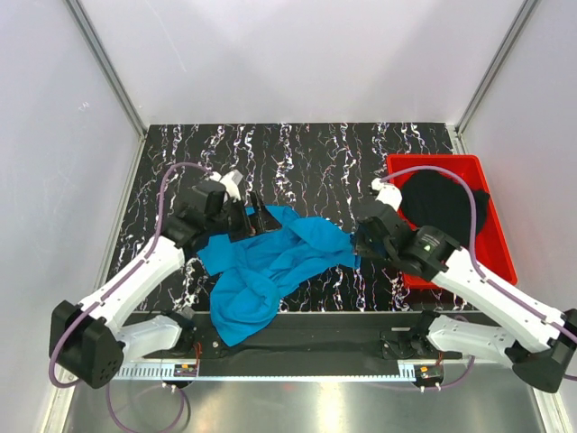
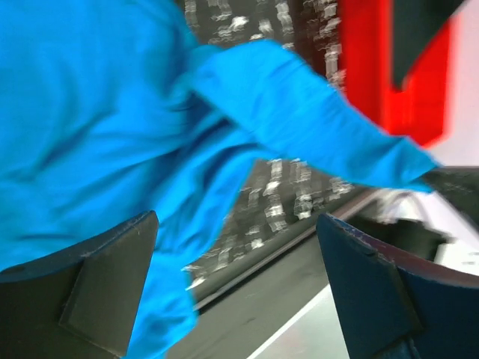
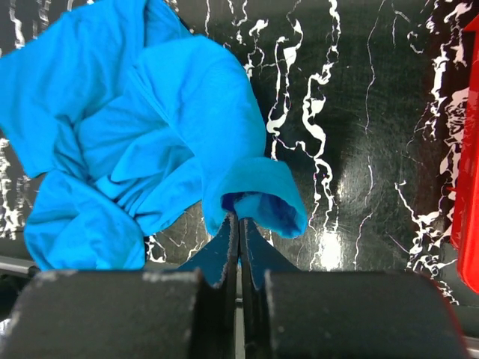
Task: Fold and stack the t-shirts
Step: Move the tshirt to the center of the board
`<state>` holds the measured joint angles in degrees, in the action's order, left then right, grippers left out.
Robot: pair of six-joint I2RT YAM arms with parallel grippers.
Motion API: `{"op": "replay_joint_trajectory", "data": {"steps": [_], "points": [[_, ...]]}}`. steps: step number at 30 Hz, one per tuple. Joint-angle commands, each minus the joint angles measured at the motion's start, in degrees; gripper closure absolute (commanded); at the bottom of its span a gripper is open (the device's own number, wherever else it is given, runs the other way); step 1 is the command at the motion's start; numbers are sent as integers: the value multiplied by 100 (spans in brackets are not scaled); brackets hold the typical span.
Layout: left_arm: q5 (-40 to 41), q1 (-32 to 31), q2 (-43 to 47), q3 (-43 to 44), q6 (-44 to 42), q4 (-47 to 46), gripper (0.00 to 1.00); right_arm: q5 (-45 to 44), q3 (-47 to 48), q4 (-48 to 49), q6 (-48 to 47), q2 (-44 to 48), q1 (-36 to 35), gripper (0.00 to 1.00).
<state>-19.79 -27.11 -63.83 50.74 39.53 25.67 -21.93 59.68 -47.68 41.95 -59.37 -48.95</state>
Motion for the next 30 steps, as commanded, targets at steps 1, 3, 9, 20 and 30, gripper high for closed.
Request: {"op": "replay_joint_trajectory", "data": {"steps": [1, 3, 9, 20, 30], "points": [[-289, -162, 3, -336, 1118, -1650, 8, -259, 237, -92, -12, 312, 34, 98], [-428, -277, -339, -197, 1006, -1767, 14, -329, 272, -188, -21, 496, 26, 98], [1147, -321, -964, 866, -802, -129, 14, -970, 605, -514, 50, 699, 35, 100], [2664, 268, 1521, 147, -1271, 456, 13, -1402, 3301, 1409, -2779, -1100, 1272, 100], [2245, 286, 2455, 946, -2177, 633, 1, 2356, 6677, 384, -4063, -2429, 1274, 100]]}}
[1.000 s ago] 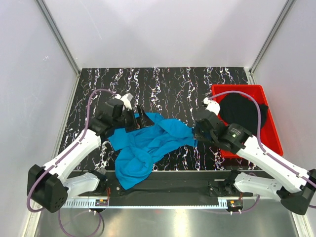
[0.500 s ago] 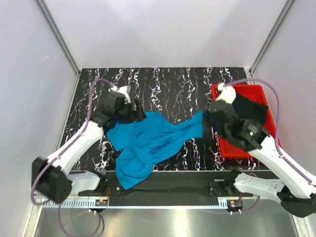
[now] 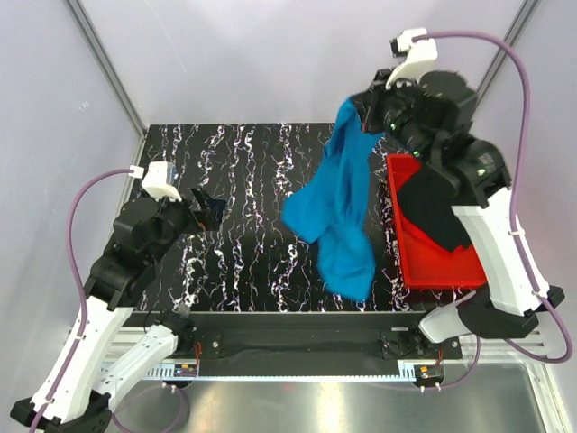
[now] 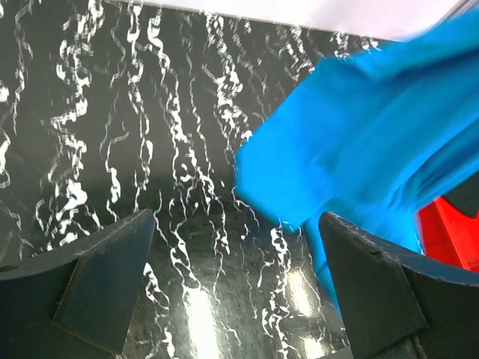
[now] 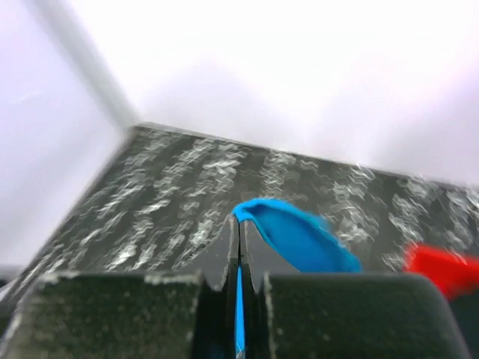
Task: Fold and stack the t-shirts
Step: Move the tshirt to the center of the board
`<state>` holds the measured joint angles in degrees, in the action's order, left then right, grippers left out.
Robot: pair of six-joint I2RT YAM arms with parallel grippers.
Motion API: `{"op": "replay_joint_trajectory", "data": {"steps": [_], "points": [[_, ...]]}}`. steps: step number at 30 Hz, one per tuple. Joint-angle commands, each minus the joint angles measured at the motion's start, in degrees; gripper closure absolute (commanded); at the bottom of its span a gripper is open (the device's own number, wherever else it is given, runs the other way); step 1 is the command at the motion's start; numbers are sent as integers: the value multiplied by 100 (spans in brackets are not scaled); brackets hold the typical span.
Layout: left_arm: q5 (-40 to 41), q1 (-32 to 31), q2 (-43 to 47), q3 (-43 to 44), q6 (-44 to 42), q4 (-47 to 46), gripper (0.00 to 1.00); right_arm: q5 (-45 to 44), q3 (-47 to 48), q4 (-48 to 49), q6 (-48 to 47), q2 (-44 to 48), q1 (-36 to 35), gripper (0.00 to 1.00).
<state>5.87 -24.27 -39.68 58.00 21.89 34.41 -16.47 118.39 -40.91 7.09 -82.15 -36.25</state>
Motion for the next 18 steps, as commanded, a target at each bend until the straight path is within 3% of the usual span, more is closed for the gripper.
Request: {"op": "replay_joint_trajectory", "data": {"steps": [1, 5, 8, 13, 18], "points": [[-358, 1, 39, 290, -396, -242, 1, 2545, 1322, -452, -577, -300, 4, 100], [-376, 1, 92, 414, -343, -207, 1, 3895, 2503, -735, -341, -846, -14, 100], [-349, 1, 259, 537, -430, -93, 1, 4195, 2646, -167, 19, -593, -23, 100], [-1105, 1, 619, 748, -572, -137, 1, 4511, 3064, 469, 512, -293, -22, 100], [-930, 1, 865, 1134, -668, 135, 1, 4617, 3059, 1548, 1161, -3, -22, 100]]}}
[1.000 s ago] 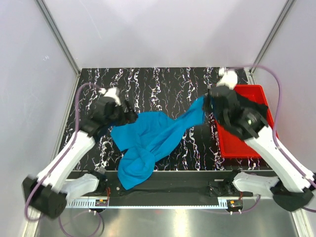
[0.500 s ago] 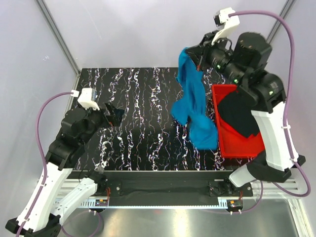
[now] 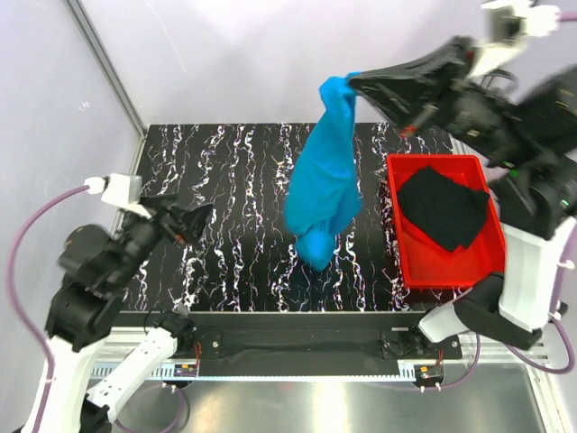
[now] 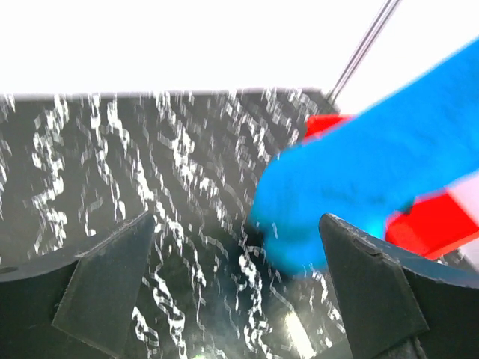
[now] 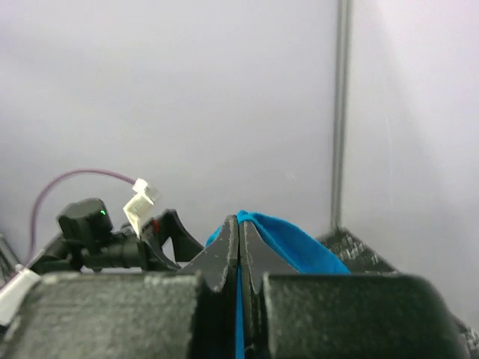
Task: Fold and stack the t-shirts
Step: Move the tshirt to the center of the board
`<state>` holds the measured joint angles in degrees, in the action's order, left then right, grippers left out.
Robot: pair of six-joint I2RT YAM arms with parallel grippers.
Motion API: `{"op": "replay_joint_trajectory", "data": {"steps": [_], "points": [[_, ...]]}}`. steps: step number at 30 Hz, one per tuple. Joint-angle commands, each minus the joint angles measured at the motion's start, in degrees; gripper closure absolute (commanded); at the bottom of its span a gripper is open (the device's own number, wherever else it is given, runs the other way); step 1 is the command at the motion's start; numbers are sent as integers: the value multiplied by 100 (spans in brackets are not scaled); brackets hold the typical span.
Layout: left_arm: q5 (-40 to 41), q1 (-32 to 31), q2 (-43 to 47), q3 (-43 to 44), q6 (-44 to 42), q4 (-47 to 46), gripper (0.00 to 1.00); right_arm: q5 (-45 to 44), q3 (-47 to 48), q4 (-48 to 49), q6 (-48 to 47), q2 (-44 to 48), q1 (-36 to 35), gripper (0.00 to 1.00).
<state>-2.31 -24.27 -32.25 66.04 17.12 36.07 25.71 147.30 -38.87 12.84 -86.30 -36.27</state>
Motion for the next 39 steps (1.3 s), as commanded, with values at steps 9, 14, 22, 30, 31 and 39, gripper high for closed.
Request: {"op": "replay_joint_trajectory", "data": {"steps": [9, 14, 22, 30, 31, 39], "points": [[537, 1, 79, 840, -394, 523, 1, -22, 247, 2006, 387, 44, -12, 100], [828, 1, 52, 796, -535, 786, 1, -391, 106, 2348, 114, -843, -20, 100], [1531, 1, -167, 463, -166, 1305, 3, -875, 667, 3165, 429, -3941, -12, 100], [654, 1, -448, -486, 642, 999, 3, -1358, 177, 2544, 571, -4748, 59, 35], [470, -7, -553, -722, 704, 833, 5, -1472, 28, 2125, 509, -4642, 67, 34], [-832, -541, -1651, -1927, 1582, -494, 11, -3212, -2651, -75, 78, -2659, 269, 33]]}}
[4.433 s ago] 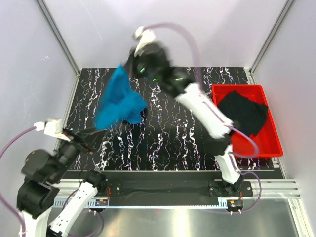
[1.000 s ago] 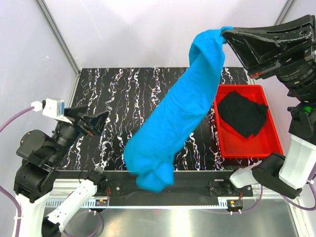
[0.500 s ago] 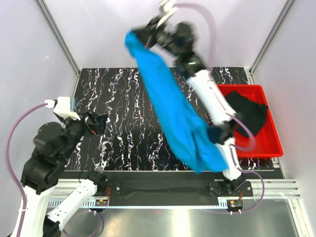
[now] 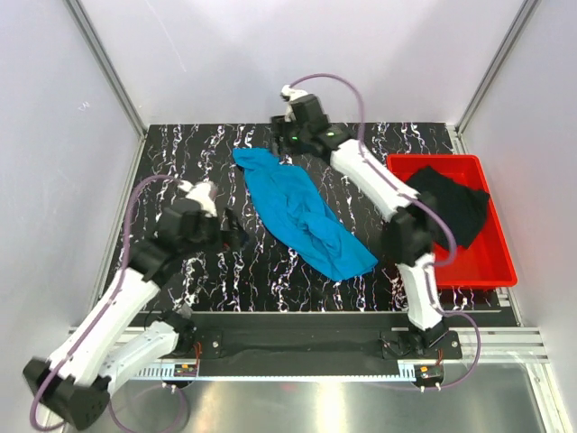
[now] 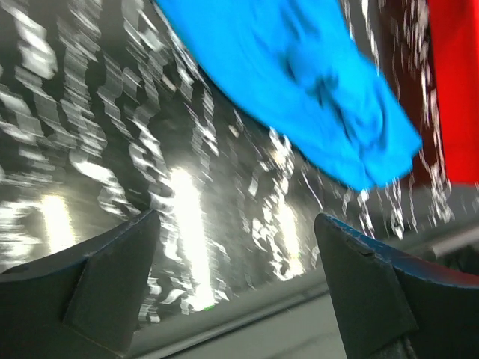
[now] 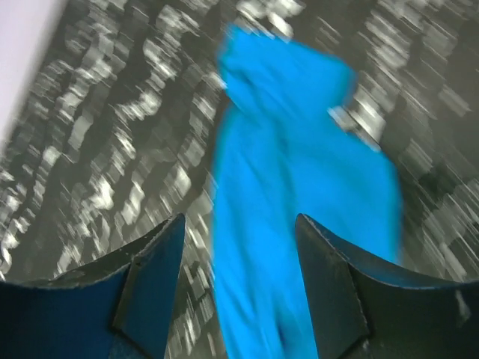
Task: Fold and stack the t-shirts
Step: Move the tshirt to the center of the board
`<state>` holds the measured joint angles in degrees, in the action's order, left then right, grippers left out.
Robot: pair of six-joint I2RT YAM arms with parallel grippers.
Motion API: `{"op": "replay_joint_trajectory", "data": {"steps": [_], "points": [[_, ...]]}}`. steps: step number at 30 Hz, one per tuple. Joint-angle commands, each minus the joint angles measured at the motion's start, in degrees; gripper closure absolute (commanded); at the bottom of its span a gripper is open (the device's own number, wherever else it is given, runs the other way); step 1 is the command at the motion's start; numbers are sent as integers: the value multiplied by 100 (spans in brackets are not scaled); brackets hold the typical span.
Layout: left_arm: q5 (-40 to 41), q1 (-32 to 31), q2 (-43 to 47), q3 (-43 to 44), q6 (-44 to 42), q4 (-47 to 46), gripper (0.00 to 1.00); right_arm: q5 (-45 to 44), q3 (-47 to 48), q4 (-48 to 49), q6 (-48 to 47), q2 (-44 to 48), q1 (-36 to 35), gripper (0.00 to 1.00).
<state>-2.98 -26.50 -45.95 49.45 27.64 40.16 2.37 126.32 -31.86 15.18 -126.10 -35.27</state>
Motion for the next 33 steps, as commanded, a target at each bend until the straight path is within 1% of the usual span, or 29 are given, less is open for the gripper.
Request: {"op": "replay_joint_trajectory", "data": {"steps": [1, 2, 3, 4, 5, 6, 7, 8, 9, 10, 11, 13, 14, 15, 17, 18, 19, 21, 22, 24, 26, 27, 29, 30, 32, 33], "points": [[-835, -451, -404, -400, 819, -1349, 11, -931, -913, -1057, -69, 1525, 265, 34], [-870, -583, -519, -593, 987, -1571, 11, -923, -1778, -1086, 115, 1771, 309, 34], [-853, -837, -633, -673, 1137, -1782, 11, -827, -2256, -1034, 239, 2026, 345, 36], [-749, -978, -930, -717, 1382, -2149, 11, -774, -2705, -903, 449, 2524, 371, 37], [-669, -1110, -1081, -726, 1489, -2266, 10, -765, -3536, -832, 546, 2773, 397, 42], [-564, -1390, -1265, -639, 1577, -2363, 9, -764, -3927, -692, 626, 3245, 406, 45], [-432, -1541, -1580, -560, 1674, -2494, 8, -738, -4279, -647, 818, 3441, 433, 48], [-161, -1681, -1783, -446, 1718, -2530, 7, -721, -4918, -585, 924, 3652, 442, 52], [-28, -1918, -1968, -219, 1753, -2557, 7, -729, -5194, -533, 1038, 4028, 450, 52], [347, -2059, -2370, -60, 1789, -2479, 7, -729, -5449, -506, 1248, 4198, 450, 52], [656, -2183, -2574, 89, 1798, -2417, 7, -738, -5895, -488, 1338, 4356, 459, 52], [1105, -2447, -3013, 468, 1771, -2347, 7, -756, -6215, -549, 1592, 4769, 459, 51], [1185, -2500, -3451, 608, 1789, -2268, 7, -799, -6460, -576, 1637, 4884, 468, 50], [1264, -2596, -3716, 923, 1815, -2076, 7, -869, -6541, -698, 1672, 5102, 468, 47], [1537, -2667, -4304, 1162, 1894, -1890, 6, -1123, -6681, -839, 1725, 5306, 477, 43], [1555, -2676, -4456, 1224, 1920, -1863, 6, -1177, -6717, -962, 1734, 5472, 486, 41], [1529, -2676, -4579, 1268, 1947, -1933, 6, -1195, -6752, -998, 1734, 5543, 477, 36], [1354, -2676, -5000, 1453, 1956, -1959, 6, -1239, -6849, -1111, 1795, 5666, 494, 32], [1275, -2676, -5133, 1514, 1965, -1977, 7, -1239, -6893, -1112, 1839, 5702, 486, 29], [1081, -2676, -5370, 1594, 1982, -2030, 10, -1134, -7051, -1034, 1892, 5755, 494, 26], [950, -2676, -5424, 1550, 2000, -2187, 12, -1003, -7217, -946, 1997, 5773, 494, 24], [914, -2667, -5442, 1498, 1982, -2249, 23, -932, -7270, -806, 2024, 5746, 486, 24], [861, -2641, -5389, 1436, 1877, -2337, 39, -643, -7411, -621, 2112, 5650, 503, 23], [887, -2597, -5345, 1357, 1859, -2346, 51, -554, -7438, -463, 2138, 5467, 503, 23], [887, -2501, -5161, 1225, 1789, -2425, 61, -370, -7508, -313, 2217, 5229, 503, 23], [861, -2387, -5100, 1155, 1754, -2521, 67, -343, -7508, -251, 2226, 5001, 494, 25]]}}
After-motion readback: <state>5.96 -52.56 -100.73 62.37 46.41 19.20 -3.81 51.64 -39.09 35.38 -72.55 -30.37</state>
